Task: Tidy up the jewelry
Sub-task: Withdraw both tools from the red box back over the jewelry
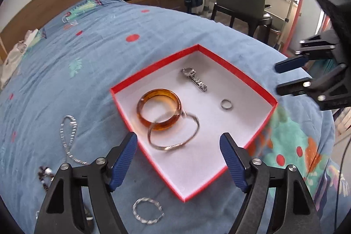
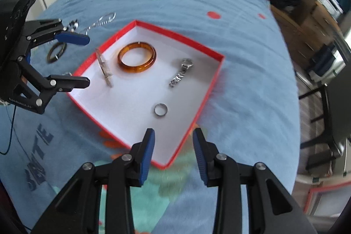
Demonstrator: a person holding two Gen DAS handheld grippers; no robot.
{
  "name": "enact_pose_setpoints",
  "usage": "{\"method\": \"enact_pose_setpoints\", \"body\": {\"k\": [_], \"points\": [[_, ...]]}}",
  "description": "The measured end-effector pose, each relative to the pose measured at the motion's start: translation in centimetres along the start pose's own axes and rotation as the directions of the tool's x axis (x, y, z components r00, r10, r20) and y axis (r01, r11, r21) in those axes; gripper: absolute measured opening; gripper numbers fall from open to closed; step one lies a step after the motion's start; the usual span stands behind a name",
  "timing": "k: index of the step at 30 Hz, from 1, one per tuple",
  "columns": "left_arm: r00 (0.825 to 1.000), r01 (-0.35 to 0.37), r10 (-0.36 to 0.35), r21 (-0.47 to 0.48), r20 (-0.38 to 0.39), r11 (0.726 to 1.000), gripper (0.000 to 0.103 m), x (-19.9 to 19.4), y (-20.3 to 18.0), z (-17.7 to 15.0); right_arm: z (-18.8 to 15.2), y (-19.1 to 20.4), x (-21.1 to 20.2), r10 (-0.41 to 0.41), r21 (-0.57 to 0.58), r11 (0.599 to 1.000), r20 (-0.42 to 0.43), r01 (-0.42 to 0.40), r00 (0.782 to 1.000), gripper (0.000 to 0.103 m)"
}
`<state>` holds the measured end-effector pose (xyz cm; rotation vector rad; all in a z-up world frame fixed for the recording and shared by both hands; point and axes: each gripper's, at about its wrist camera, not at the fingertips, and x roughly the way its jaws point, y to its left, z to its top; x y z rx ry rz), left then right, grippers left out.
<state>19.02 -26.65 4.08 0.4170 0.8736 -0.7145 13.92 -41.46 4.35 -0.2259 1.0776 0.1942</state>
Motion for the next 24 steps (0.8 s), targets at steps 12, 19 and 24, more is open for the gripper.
{"method": "enact_pose_setpoints", "body": {"k": [12, 19, 24], "points": [[0.999, -0.024, 0.027, -0.107, 0.031, 0.994, 0.077, -7.5, 0.3, -5.6, -3.9, 4.8, -8.1, -0.024, 0.074, 0.997, 0.094, 0.017, 0.995, 0.035], [0.986, -0.114, 0.134, -0.184, 0.097, 0.976, 0.082, -15.8, 2.4, -10.8, -4.7, 8.8, -12.5, -0.019, 0.096, 0.995, 0.183, 0.001, 0.983, 0.035], [0.964, -0.194, 0.233, -0.263, 0.127, 0.945, 0.084, -21.2, 4.4, -14.8, -4.5, 11.8, -15.4, -0.018, 0.080, 0.997, 0.236, -0.001, 0.972, 0.035]]}}
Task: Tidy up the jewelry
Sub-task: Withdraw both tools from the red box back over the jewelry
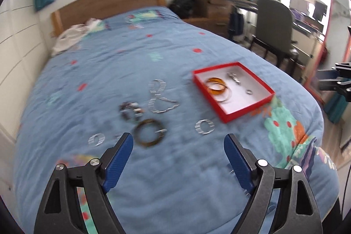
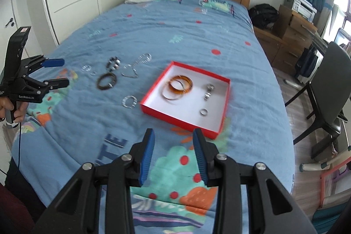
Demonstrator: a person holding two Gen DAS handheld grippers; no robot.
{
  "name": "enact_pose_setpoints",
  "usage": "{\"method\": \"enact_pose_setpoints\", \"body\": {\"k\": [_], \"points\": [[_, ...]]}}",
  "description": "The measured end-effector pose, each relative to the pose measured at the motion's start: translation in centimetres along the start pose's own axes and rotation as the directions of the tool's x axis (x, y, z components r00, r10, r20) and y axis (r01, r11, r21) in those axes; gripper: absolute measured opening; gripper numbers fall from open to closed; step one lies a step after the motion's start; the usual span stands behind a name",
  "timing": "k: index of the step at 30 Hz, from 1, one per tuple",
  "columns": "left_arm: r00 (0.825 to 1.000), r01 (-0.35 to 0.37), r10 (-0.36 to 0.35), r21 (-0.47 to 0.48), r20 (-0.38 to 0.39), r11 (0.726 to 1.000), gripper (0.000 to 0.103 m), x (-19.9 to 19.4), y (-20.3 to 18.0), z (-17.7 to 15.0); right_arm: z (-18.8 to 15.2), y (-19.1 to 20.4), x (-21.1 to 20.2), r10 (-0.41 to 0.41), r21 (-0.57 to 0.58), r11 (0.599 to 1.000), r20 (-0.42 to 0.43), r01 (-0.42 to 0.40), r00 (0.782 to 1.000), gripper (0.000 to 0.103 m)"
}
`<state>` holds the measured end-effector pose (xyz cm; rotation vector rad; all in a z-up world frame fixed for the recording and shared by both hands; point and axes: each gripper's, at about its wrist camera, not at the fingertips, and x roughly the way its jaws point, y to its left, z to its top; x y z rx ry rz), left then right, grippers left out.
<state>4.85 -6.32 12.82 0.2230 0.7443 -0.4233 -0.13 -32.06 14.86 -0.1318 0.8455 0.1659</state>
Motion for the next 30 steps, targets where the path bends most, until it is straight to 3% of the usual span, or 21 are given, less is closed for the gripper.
{"method": "enact_pose_setpoints", "body": {"k": [9, 12, 15, 21, 30], "points": [[0.991, -0.105, 0.116, -0.151, 0.069, 0.983, 0.084, -7.3, 7.0, -4.8, 0.7, 4.6, -3.4, 0.008, -0.019, 1.000, 0.065, -0.007, 0.998, 0.035], [0.982, -0.162, 0.175, -0.169, 0.070, 0.972, 0.095, -8.5, 8.2, -6.0, 0.9, 5.9, -3.8, 0.018, -0.015, 1.000, 0.085, -0.017, 0.996, 0.035], [0.976, -0.187, 0.205, -0.190, 0.078, 0.964, 0.096, -9.0, 9.2, -7.1, 1.0, 6.9, -3.5, 0.024, 0.001, 1.000, 0.097, -0.024, 0.995, 0.035], [0.974, -0.196, 0.218, -0.253, 0.063, 0.947, 0.096, -8.0, 10.5, -8.5, 1.1, 8.4, -1.3, 0.035, 0.034, 0.999, 0.097, -0.039, 0.995, 0.035], [0.985, -0.166, 0.170, -0.265, -0.005, 0.950, 0.095, -1.9, 11.0, -9.8, 0.4, 10.3, 6.1, 0.090, 0.108, 0.989, 0.067, -0.097, 0.994, 0.035]]}}
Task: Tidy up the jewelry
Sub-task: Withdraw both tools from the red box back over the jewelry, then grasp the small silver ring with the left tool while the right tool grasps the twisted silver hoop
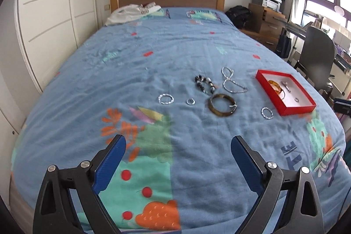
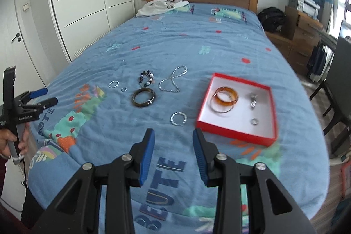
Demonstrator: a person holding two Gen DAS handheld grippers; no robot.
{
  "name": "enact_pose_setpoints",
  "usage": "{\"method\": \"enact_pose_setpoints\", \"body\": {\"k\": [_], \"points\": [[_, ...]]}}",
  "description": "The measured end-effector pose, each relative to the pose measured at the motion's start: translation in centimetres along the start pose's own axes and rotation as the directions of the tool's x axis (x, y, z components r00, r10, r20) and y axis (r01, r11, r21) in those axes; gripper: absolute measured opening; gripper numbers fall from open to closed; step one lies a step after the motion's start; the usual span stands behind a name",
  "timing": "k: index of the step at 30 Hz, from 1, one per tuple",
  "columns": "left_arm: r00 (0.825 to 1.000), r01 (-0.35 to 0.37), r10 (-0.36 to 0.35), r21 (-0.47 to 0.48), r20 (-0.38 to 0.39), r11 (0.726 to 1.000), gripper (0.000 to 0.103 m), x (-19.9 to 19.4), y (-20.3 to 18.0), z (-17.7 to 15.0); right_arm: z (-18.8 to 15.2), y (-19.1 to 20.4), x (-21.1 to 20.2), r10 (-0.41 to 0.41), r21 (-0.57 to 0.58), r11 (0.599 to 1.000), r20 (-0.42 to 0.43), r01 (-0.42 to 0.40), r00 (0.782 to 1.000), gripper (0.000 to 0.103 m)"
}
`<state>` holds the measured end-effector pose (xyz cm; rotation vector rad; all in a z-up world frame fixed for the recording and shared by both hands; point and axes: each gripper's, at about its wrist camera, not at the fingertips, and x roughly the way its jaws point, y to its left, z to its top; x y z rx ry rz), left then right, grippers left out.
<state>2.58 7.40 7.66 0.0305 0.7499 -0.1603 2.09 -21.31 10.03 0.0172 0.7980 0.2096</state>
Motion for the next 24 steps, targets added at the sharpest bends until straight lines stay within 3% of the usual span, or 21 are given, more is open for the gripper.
{"method": "enact_pose_setpoints", "body": {"k": [14, 24], "points": [[0.994, 0.066, -0.063, 0.025, -0.090, 0.998, 0.091, 11.9, -1.2, 2.3, -1.6, 0.3, 14.5, -0.016, 0.140, 0.990, -0.115, 0.033, 0.993, 0.035], [0.983, 0.102, -0.099, 0.013, -0.151, 0.995, 0.084, 19.3, -0.8, 3.9, -2.1, -0.8, 19.1, -0.011, 0.222, 0.974, -0.133, 0.040, 0.991, 0.035]]}}
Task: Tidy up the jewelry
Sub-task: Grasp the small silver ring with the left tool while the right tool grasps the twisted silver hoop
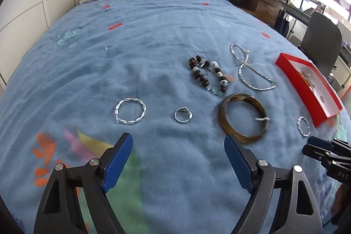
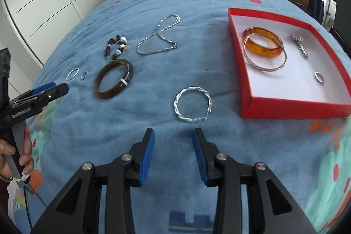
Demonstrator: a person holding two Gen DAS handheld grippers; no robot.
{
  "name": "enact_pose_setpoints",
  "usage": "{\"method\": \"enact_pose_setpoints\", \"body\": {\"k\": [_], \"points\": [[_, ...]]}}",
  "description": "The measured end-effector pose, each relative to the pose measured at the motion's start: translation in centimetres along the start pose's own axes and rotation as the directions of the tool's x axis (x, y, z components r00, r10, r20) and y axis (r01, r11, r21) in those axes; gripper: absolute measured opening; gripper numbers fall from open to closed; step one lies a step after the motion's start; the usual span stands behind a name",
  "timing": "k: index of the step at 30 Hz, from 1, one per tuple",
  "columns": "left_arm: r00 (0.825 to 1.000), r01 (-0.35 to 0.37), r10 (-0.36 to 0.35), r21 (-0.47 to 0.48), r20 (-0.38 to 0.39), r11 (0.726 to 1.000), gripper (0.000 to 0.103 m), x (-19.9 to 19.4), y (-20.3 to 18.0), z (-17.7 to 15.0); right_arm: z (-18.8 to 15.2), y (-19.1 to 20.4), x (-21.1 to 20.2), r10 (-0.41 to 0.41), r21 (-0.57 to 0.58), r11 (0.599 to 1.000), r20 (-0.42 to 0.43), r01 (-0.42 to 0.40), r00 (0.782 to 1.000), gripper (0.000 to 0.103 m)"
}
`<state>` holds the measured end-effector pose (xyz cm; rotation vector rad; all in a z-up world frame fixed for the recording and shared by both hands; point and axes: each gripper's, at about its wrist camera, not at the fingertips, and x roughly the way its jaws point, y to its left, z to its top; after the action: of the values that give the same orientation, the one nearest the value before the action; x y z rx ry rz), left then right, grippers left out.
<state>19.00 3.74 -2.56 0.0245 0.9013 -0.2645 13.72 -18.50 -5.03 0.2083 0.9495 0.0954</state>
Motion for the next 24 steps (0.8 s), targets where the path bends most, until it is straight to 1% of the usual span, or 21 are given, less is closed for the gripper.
{"method": "enact_pose_setpoints", "body": {"k": [3, 7, 13, 16, 22, 24], "points": [[1.000, 0.005, -0.005, 0.001, -0.011, 1.000, 0.082, 1.2, 0.0, 0.2, 0.4, -0.1, 0.6, 0.002, 0.016, 1.000, 0.013, -0.002, 1.000, 0.038], [1.000, 0.012, -0.012, 0.001, -0.016, 1.000, 0.081, 2.4, -0.1, 0.6, 0.9, -0.2, 1.3, -0.004, 0.046, 0.999, 0.032, 0.003, 0.999, 0.038], [1.000, 0.003, -0.003, 0.011, -0.013, 1.000, 0.081, 3.4, -0.1, 1.1, 1.3, -0.2, 1.3, -0.033, 0.069, 0.997, 0.070, 0.028, 0.997, 0.038], [1.000, 0.000, 0.001, 0.015, -0.016, 1.000, 0.081, 3.9, -0.2, 1.3, 1.5, -0.3, 1.8, -0.045, 0.079, 0.996, 0.072, 0.040, 0.996, 0.038], [1.000, 0.006, -0.006, 0.011, -0.011, 1.000, 0.081, 4.3, 0.1, 1.5, 2.4, -0.6, 2.4, -0.046, 0.106, 0.994, 0.086, 0.037, 0.995, 0.038], [1.000, 0.009, -0.009, 0.011, -0.009, 1.000, 0.079, 4.4, 0.1, 1.6, 2.6, -0.7, 2.5, -0.047, 0.110, 0.993, 0.090, 0.037, 0.995, 0.038]]}}
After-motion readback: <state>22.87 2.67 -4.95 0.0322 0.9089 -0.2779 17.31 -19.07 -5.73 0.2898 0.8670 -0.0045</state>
